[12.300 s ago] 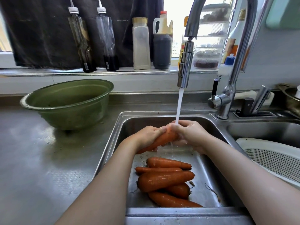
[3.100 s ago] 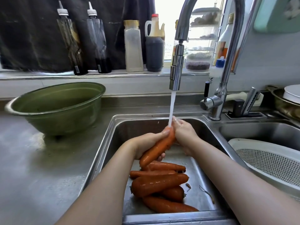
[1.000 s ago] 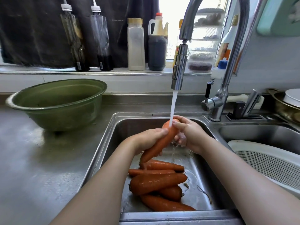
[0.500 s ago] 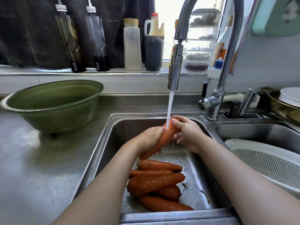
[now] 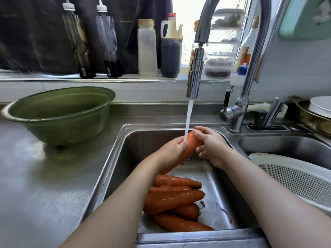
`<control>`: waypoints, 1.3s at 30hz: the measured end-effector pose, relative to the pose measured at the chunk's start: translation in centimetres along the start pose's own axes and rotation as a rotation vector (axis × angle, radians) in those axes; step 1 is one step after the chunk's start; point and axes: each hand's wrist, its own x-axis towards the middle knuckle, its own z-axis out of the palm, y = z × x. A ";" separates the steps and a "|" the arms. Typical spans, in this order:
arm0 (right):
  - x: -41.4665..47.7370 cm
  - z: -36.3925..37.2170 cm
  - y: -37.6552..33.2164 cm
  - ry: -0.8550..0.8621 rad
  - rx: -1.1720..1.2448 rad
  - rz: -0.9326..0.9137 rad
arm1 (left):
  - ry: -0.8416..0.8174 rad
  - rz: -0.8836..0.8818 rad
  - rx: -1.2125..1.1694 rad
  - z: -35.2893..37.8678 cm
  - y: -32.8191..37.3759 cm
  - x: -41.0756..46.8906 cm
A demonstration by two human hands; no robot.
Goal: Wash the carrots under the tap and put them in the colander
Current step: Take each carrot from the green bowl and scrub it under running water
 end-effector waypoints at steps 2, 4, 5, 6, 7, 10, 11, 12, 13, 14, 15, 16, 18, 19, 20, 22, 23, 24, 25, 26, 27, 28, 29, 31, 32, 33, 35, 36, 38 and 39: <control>-0.2 0.0 0.0 -0.016 -0.003 0.000 | 0.127 -0.002 -0.004 0.6 0.1 0.4; -0.3 0.3 0.0 -0.046 -0.014 -0.007 | 0.277 -0.073 0.050 0.8 0.2 0.7; -0.3 0.4 0.0 -0.052 -0.019 -0.013 | 0.305 -0.120 0.019 0.6 0.3 0.7; -0.2 0.4 0.0 -0.048 -0.023 -0.018 | 0.277 -0.148 -0.046 0.4 0.3 0.6; -0.1 0.3 0.0 -0.036 -0.026 -0.024 | 0.201 -0.143 -0.096 0.0 0.2 0.4; 0.2 0.0 0.0 0.003 -0.021 -0.022 | -0.070 -0.076 -0.143 -1.5 -0.8 0.1; 0.2 -0.1 0.0 0.015 -0.011 -0.017 | -0.135 -0.082 -0.170 -1.9 -1.1 0.0; 0.2 -0.1 0.1 0.023 -0.003 -0.014 | -0.161 -0.106 -0.185 -2.0 -1.4 0.1; 0.2 -0.1 0.1 0.028 0.001 -0.013 | -0.156 -0.127 -0.175 -1.9 -1.5 0.2; 0.2 -0.1 0.2 0.029 0.001 -0.013 | -0.126 -0.132 -0.133 -1.8 -1.5 0.3; 0.2 -0.1 0.4 0.026 -0.004 -0.011 | -0.083 -0.119 -0.080 -1.5 -1.2 0.2; 0.2 0.0 0.5 0.019 -0.012 -0.010 | -0.030 -0.098 -0.031 -1.1 -0.8 0.2; 0.2 0.3 0.8 0.003 -0.022 -0.009 | 0.088 -0.075 0.000 -0.5 -0.5 0.3; 0.2 0.4 0.8 -0.002 -0.019 -0.010 | 0.137 -0.078 -0.006 -0.4 -0.4 0.4; 0.3 0.5 0.8 -0.001 -0.012 -0.011 | 0.163 -0.083 -0.002 -0.4 -0.4 0.5; 0.4 0.5 0.7 0.019 0.001 -0.012 | 0.111 -0.074 0.032 -0.9 -0.9 0.6; 0.5 0.5 0.7 0.033 -0.003 -0.012 | 0.047 -0.068 0.025 -1.2 -1.2 0.5; 0.6 0.4 0.7 0.046 -0.016 -0.014 | -0.021 -0.065 -0.004 -1.4 -1.5 0.5; 0.7 0.3 0.8 0.058 -0.031 -0.016 | -0.073 -0.070 -0.038 -1.6 -1.7 0.5; 0.8 0.2 0.8 0.068 -0.042 -0.017 | -0.093 -0.071 -0.054 -1.6 -1.8 0.5; 0.8 0.2 0.9 0.078 -0.047 -0.018 | -0.083 -0.068 -0.044 -1.4 -1.7 0.5; 0.9 0.2 0.9 0.085 -0.050 -0.020 | -0.044 -0.061 -0.015 -1.0 -1.4 0.6; 0.8 0.2 0.9 0.084 -0.057 -0.022 | 0.016 -0.047 0.007 -0.7 -1.0 0.7; 0.7 0.3 0.9 0.058 -0.071 -0.030 | 0.162 -0.051 0.008 0.0 -0.4 0.8; 0.6 0.4 0.9 0.041 -0.069 -0.034 | 0.226 -0.060 -0.009 0.0 -0.2 0.8; 0.6 0.4 0.9 0.032 -0.059 -0.035 | 0.253 -0.071 -0.028 -0.1 -0.2 0.8; 0.7 0.5 0.8 0.041 -0.032 -0.033 | 0.163 -0.082 -0.063 -0.8 -0.5 0.6; 0.8 0.4 0.7 0.052 -0.032 -0.034 | 0.074 -0.084 -0.074 -1.1 -0.8 0.4; 0.8 0.3 0.7 0.069 -0.061 -0.035 | -0.090 -0.086 -0.122 -1.5 -1.3 0.2; 0.8 0.2 0.7 0.075 -0.074 -0.034 | -0.143 -0.092 -0.153 -1.5 -1.5 0.2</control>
